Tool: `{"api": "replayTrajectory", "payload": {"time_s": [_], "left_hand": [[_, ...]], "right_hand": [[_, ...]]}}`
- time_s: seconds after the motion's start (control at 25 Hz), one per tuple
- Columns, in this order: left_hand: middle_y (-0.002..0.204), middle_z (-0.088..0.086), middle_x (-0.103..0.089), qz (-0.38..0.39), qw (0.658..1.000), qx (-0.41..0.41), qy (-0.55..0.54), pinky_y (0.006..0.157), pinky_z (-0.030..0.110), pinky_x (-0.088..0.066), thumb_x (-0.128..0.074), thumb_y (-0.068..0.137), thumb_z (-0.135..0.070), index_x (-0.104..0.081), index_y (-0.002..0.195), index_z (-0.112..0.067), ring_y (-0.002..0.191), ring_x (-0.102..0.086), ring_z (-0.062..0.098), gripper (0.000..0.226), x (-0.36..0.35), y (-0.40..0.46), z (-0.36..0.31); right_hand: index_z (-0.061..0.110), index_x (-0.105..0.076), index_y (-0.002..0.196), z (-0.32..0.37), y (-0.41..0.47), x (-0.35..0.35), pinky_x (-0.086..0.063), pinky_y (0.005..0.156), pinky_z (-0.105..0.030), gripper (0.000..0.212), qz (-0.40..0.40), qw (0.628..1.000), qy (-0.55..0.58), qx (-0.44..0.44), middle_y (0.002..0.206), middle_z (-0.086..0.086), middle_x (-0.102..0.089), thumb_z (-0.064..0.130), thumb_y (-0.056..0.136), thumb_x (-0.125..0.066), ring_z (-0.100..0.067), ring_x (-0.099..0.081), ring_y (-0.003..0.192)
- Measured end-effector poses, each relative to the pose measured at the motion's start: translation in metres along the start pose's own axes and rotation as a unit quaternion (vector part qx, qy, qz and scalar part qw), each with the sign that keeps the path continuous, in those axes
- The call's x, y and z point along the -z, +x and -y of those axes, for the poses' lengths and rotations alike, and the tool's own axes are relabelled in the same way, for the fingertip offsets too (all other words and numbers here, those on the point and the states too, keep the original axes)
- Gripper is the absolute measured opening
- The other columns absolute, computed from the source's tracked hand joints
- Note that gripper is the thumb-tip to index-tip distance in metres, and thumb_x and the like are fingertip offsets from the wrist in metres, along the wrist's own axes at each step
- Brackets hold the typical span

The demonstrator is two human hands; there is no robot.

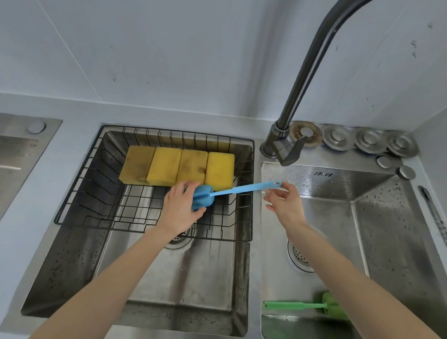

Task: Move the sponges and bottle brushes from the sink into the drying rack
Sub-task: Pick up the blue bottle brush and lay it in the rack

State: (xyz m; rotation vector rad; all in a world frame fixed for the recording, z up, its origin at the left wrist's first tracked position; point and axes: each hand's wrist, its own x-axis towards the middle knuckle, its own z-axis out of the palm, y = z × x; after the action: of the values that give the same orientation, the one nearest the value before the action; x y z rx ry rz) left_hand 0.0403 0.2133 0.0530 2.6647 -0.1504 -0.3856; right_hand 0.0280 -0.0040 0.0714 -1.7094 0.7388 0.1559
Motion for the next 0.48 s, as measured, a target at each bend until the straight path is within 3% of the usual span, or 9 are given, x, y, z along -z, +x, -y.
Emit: {"api": "replayTrajectory", "payload": {"time_s": [0.08,0.24,0.36,0.48], "left_hand": [[0.139,0.011,-0.039,0.0,1.0,-0.007,-0.005,0.109,0.04,-0.03,-0.062,0.083,-0.025,-0.035,0.136,-0.014,0.129,-0.036,0.026,0.061,0.005,-0.006,-0.006],[0.138,0.01,-0.042,0.006,0.999,-0.035,-0.028,0.11,0.042,-0.032,-0.06,0.085,-0.023,-0.037,0.135,-0.014,0.126,-0.039,0.025,0.056,0.014,-0.018,-0.027],[0.135,0.01,-0.045,0.009,0.997,-0.074,-0.027,0.106,0.039,-0.035,-0.056,0.087,-0.023,-0.038,0.135,-0.013,0.122,-0.043,0.025,0.051,0.02,-0.03,-0.049],[0.136,0.01,-0.046,0.008,0.992,-0.119,-0.026,0.105,0.037,-0.036,-0.054,0.089,-0.02,-0.039,0.135,-0.011,0.122,-0.044,0.024,0.049,0.021,-0.042,-0.073]], "right_hand": [[0.011,-0.041,0.128,-0.004,-0.003,0.007,-0.05,0.093,-0.039,0.043,0.006,1.0,-0.025,-0.004,0.106,-0.005,-0.059,0.016,0.088,-0.057,-0.024,-0.06,0.099],[0.012,-0.044,0.127,-0.009,-0.017,0.025,-0.039,0.062,-0.02,0.039,0.033,0.994,-0.101,0.004,0.104,-0.002,-0.055,0.017,0.09,-0.053,-0.018,-0.051,0.092],[0.012,-0.047,0.127,-0.014,-0.028,0.041,-0.037,0.075,-0.023,0.038,0.06,0.984,-0.166,0.014,0.113,-0.006,-0.058,0.016,0.09,-0.051,-0.022,-0.053,0.097],[0.011,-0.049,0.126,-0.027,-0.038,0.061,-0.037,0.08,-0.022,0.038,0.074,0.972,-0.22,0.038,0.124,-0.011,-0.06,0.014,0.089,-0.051,-0.024,-0.055,0.106]]}}
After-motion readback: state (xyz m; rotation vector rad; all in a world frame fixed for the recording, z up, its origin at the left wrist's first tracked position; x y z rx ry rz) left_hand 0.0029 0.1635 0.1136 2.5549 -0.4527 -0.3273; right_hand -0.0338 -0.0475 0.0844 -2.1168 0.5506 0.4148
